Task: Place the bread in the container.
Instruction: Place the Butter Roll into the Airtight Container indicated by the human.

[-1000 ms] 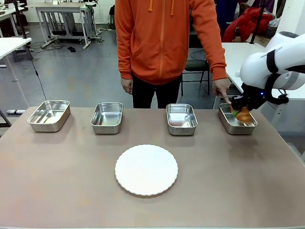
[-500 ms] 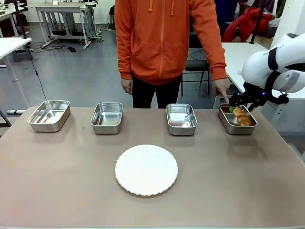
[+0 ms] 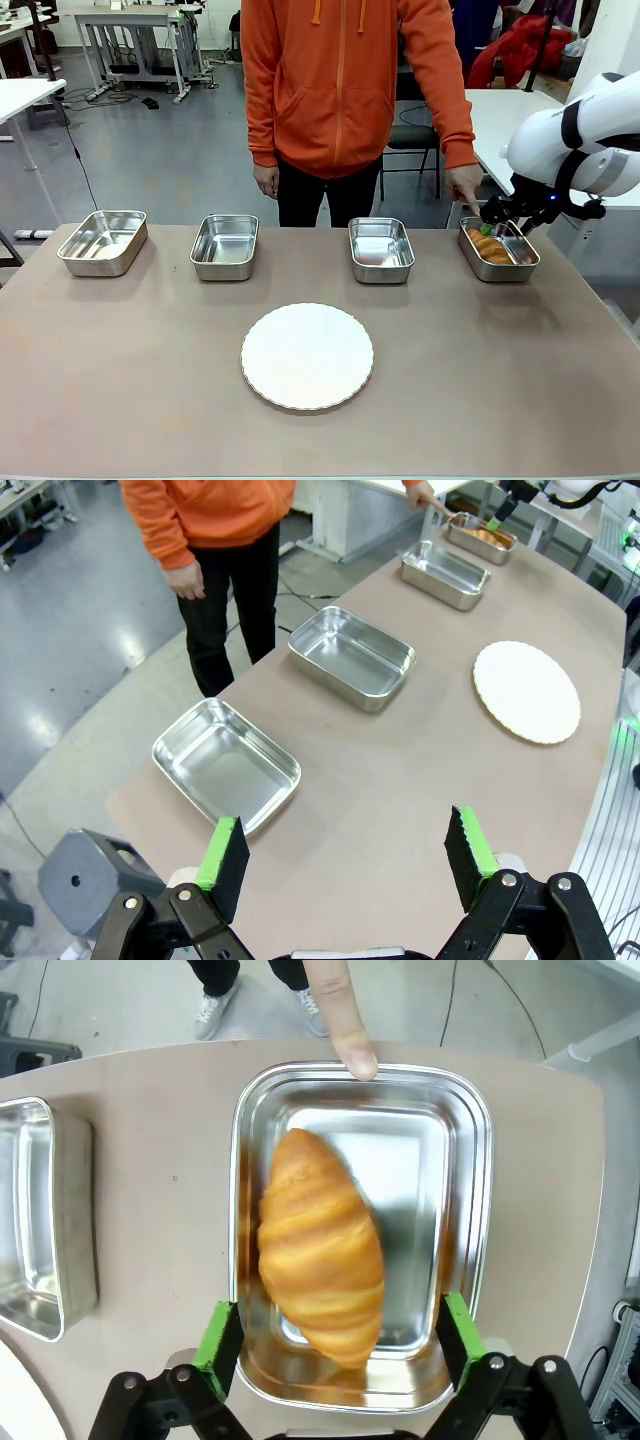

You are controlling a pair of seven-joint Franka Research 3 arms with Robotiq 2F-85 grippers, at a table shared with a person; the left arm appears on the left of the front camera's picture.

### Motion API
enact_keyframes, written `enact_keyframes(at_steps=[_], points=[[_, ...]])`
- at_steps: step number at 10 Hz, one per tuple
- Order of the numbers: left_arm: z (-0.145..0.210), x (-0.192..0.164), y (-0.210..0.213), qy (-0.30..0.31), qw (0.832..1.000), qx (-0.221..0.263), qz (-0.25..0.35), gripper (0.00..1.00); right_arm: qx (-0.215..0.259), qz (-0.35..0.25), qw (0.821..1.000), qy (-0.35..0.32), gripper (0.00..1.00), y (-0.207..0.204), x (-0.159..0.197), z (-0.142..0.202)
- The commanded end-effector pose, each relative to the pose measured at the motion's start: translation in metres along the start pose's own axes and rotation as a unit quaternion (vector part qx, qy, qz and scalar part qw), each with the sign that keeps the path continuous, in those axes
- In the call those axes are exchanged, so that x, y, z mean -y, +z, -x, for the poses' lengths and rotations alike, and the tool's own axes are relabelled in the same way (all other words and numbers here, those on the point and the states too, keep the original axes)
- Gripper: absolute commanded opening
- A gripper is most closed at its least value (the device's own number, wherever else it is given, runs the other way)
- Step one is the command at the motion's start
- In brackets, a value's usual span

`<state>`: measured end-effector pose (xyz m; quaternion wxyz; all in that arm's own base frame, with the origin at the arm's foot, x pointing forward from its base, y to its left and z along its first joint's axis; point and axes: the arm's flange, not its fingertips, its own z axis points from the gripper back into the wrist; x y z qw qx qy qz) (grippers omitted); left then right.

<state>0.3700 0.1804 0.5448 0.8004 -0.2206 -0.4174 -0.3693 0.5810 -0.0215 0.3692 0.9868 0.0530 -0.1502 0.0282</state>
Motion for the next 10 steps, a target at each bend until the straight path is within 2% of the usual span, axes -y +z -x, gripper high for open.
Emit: enact_keyframes(at_steps=[1,7,8,10], points=[[0.000,0.001,-0.001,-0.009,1.000,0.010,0.001,1.00,0.002,0.001,1.000,0.002,1.00,0.002,0.000,0.000],[0.000,0.001,-0.001,-0.009,1.000,0.010,0.001,1.00,0.000,0.000,1.000,0.000,1.00,0.000,0.000,0.000],[0.000,0.001,-0.001,-0.009,1.000,0.010,0.001,1.00,0.014,0.009,0.999,-0.041,1.00,0.022,-0.004,0.007],[0.000,0.001,-0.001,-0.009,1.000,0.010,0.001,1.00,0.053,0.016,0.996,-0.073,1.00,0.061,-0.019,0.036]])
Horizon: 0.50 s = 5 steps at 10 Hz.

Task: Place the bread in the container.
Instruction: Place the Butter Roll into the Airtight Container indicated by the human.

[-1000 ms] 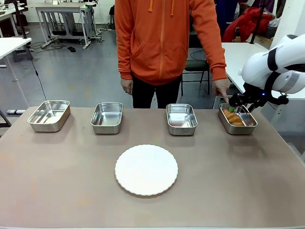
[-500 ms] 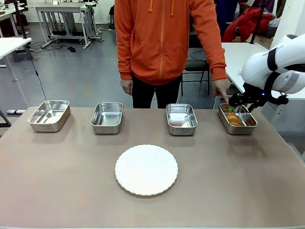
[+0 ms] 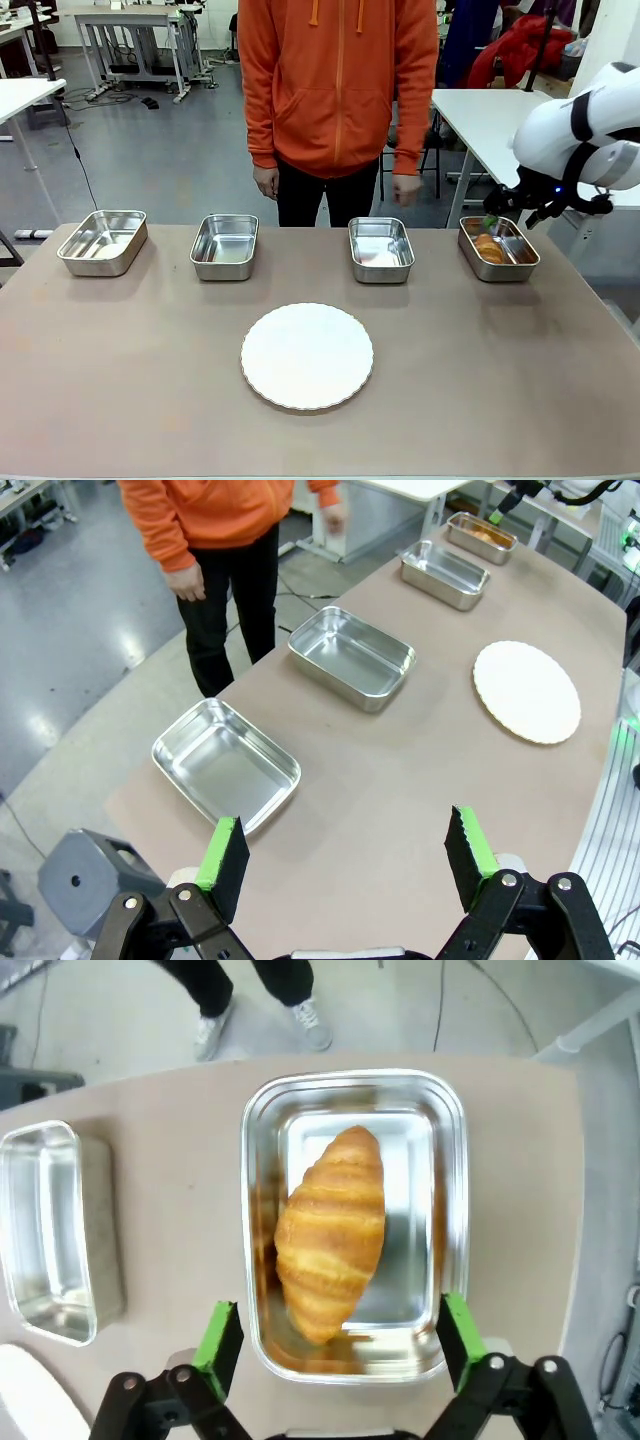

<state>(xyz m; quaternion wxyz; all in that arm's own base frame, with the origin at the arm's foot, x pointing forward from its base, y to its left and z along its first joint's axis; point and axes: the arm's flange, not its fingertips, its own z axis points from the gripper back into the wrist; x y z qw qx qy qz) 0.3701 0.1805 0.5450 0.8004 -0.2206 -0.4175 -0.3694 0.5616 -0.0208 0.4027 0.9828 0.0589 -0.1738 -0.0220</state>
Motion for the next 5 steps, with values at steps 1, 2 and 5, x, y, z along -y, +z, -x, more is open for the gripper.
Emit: enact_keyframes(at_steps=[1,2,5], points=[[0.000,0.001,-0.001,-0.009,1.000,0.010,0.001,1.00,0.030,0.000,0.999,-0.018,1.00,0.042,-0.020,0.044],[0.000,0.001,-0.001,-0.009,1.000,0.010,0.001,1.00,0.050,-0.003,0.999,-0.014,1.00,0.061,-0.030,0.064],[0.000,0.001,-0.001,-0.009,1.000,0.010,0.001,1.00,0.071,0.014,0.997,0.006,1.00,0.099,-0.072,0.132]])
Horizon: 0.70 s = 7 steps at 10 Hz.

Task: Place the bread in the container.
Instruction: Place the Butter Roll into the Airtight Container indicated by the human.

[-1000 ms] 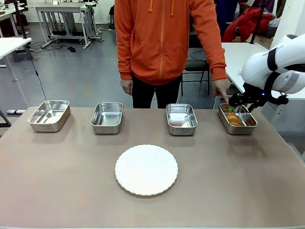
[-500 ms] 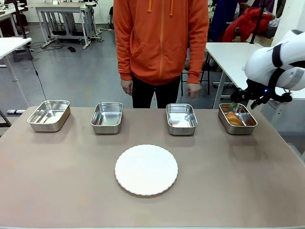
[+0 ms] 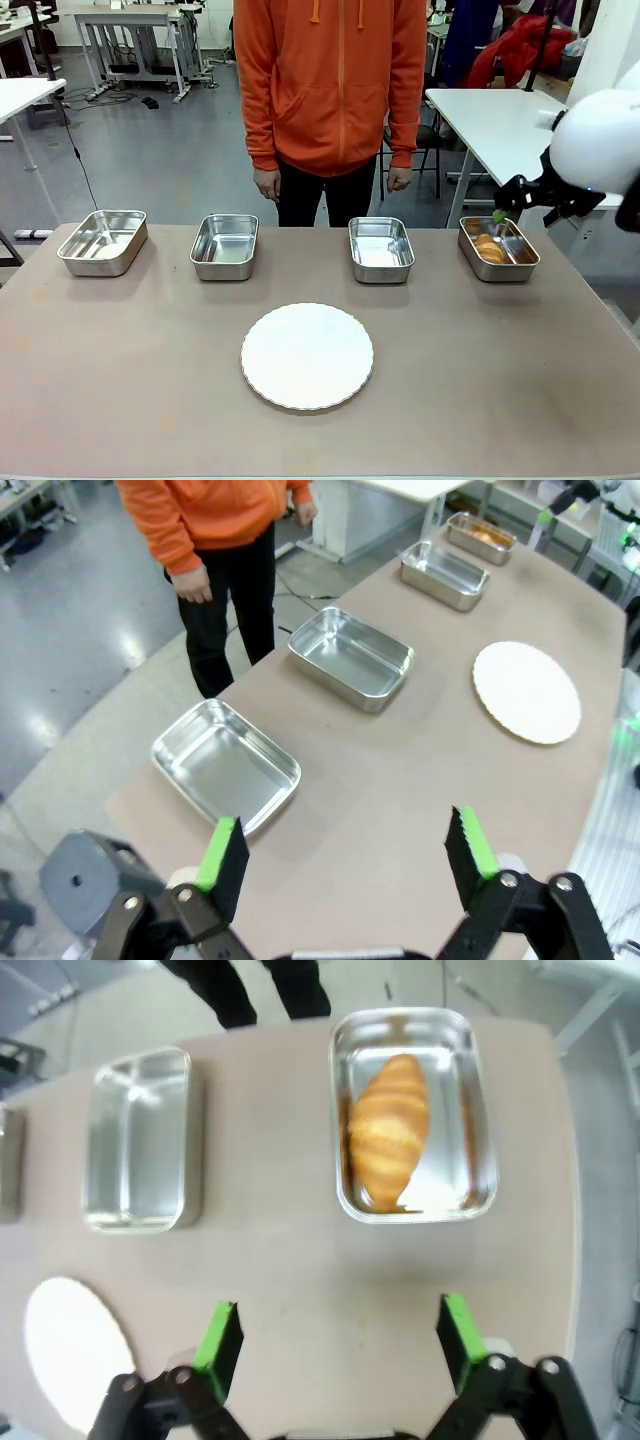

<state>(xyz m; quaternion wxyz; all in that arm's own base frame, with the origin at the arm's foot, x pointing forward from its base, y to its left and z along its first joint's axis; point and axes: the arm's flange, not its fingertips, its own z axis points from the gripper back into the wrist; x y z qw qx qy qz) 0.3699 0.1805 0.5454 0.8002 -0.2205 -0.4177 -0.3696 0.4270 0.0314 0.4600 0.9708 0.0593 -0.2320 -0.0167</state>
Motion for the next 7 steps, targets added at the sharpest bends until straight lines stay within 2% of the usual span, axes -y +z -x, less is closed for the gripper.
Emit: enact_keyframes(at_steps=[1,4,5,7], points=[[0.001,0.001,-0.001,-0.009,1.000,0.010,0.001,1.00,0.003,0.020,1.000,0.016,1.00,0.007,-0.029,0.034],[0.001,0.001,-0.001,-0.009,1.000,0.010,0.001,1.00,-0.021,0.010,0.999,0.049,1.00,-0.004,-0.048,0.059],[0.001,0.001,-0.001,-0.009,1.000,0.010,0.001,1.00,-0.007,0.015,0.999,0.040,1.00,0.006,-0.044,0.034],[0.001,0.001,-0.001,-0.009,1.000,0.010,0.001,1.00,-0.007,0.015,0.999,0.040,1.00,0.006,-0.044,0.034]])
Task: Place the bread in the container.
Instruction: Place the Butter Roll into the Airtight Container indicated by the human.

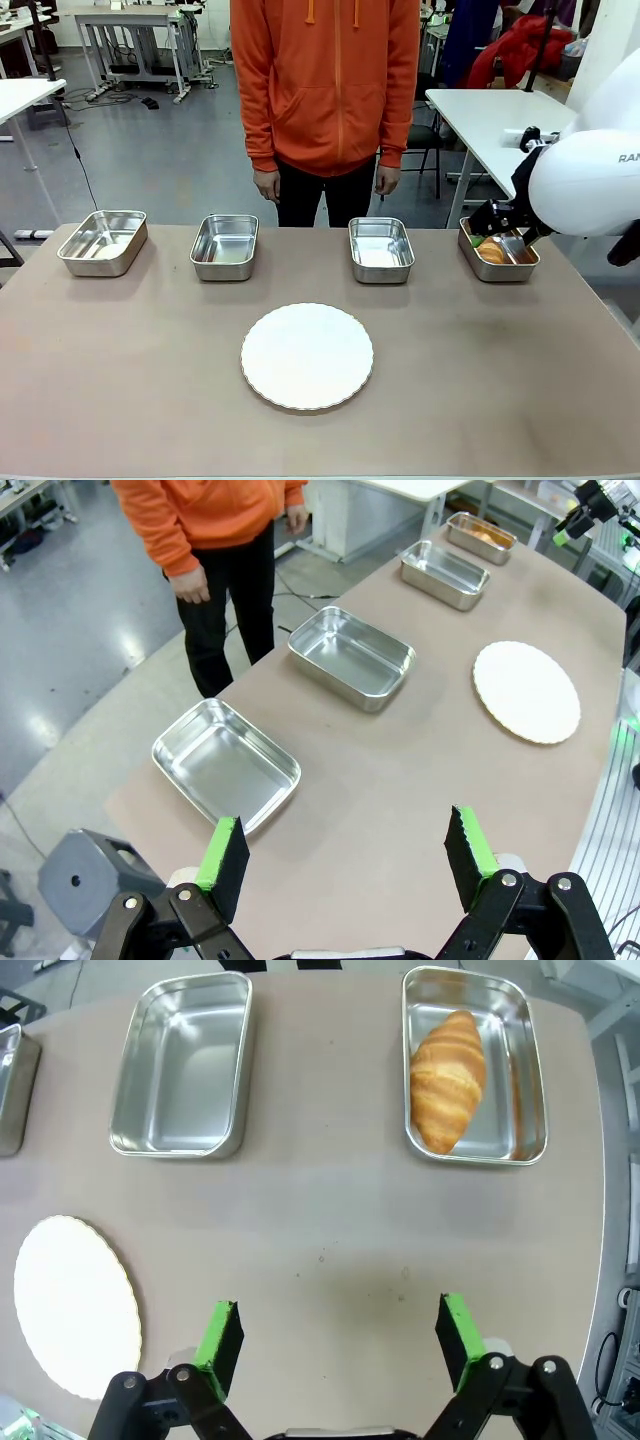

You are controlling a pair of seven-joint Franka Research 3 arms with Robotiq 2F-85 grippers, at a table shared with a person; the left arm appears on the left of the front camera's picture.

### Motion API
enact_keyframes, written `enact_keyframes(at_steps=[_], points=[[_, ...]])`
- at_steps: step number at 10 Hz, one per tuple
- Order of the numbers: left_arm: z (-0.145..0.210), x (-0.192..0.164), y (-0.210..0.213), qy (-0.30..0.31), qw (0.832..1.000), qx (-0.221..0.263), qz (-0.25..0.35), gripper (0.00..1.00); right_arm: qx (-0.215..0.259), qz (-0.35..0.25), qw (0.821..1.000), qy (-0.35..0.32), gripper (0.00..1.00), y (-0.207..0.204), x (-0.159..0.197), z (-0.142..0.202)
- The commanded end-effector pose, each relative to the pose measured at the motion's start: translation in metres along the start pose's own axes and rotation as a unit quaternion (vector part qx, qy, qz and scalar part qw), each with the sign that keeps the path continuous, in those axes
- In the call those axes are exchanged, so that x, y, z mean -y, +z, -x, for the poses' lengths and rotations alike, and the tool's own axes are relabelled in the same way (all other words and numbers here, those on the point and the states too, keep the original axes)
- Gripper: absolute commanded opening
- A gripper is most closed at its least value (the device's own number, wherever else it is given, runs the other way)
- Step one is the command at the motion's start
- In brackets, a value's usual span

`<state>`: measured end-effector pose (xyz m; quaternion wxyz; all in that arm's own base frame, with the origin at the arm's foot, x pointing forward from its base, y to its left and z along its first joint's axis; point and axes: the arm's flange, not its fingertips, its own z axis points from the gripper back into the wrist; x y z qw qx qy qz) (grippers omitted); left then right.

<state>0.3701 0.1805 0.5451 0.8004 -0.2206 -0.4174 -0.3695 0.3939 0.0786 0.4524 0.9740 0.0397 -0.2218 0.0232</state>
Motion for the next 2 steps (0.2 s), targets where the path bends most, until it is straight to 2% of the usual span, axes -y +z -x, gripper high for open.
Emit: enact_keyframes(at_steps=[1,2], points=[[0.0006,0.0013,-0.0012,-0.009,1.000,0.010,0.001,1.00,0.006,0.005,1.000,-0.003,1.00,0.0032,0.0024,-0.0017],[0.0006,0.0013,-0.0012,-0.009,1.000,0.010,0.001,1.00,0.006,0.005,1.000,-0.003,1.00,0.0032,0.0024,-0.0017]])
